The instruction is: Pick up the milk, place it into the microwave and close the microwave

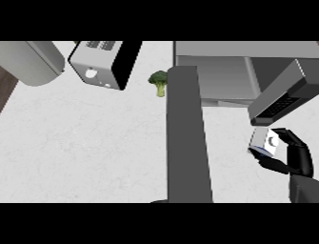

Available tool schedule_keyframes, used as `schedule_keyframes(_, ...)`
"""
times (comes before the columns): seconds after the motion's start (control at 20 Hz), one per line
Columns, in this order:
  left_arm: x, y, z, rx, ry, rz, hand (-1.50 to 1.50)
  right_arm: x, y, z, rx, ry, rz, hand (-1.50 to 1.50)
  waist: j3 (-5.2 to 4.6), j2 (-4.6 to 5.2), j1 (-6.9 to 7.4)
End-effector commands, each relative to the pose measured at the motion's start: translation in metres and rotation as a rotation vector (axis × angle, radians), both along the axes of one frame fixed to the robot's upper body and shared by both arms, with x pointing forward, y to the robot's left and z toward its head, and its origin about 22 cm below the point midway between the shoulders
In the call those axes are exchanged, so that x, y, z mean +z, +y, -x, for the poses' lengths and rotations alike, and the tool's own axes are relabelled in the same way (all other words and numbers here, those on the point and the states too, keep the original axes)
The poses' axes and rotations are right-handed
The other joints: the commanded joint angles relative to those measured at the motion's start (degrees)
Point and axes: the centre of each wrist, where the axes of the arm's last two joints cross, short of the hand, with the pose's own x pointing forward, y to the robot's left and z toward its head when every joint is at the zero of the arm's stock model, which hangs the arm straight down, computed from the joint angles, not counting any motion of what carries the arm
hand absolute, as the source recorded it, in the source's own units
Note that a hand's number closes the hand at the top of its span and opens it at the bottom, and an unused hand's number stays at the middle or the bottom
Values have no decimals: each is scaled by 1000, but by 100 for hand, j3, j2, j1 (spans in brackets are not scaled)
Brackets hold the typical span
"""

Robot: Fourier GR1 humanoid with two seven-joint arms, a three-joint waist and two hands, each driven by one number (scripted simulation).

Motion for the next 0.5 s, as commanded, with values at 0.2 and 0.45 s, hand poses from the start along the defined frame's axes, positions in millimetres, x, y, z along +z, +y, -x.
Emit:
schedule_keyframes(0.2,2,2,-1,18,-4,-10,-150,-12,39,-7,64,-136,39,150,14,11,2)
schedule_keyframes(0.45,-5,8,-2,1,3,9,-150,-8,54,-18,194,-148,-18,150,8,2,-19)
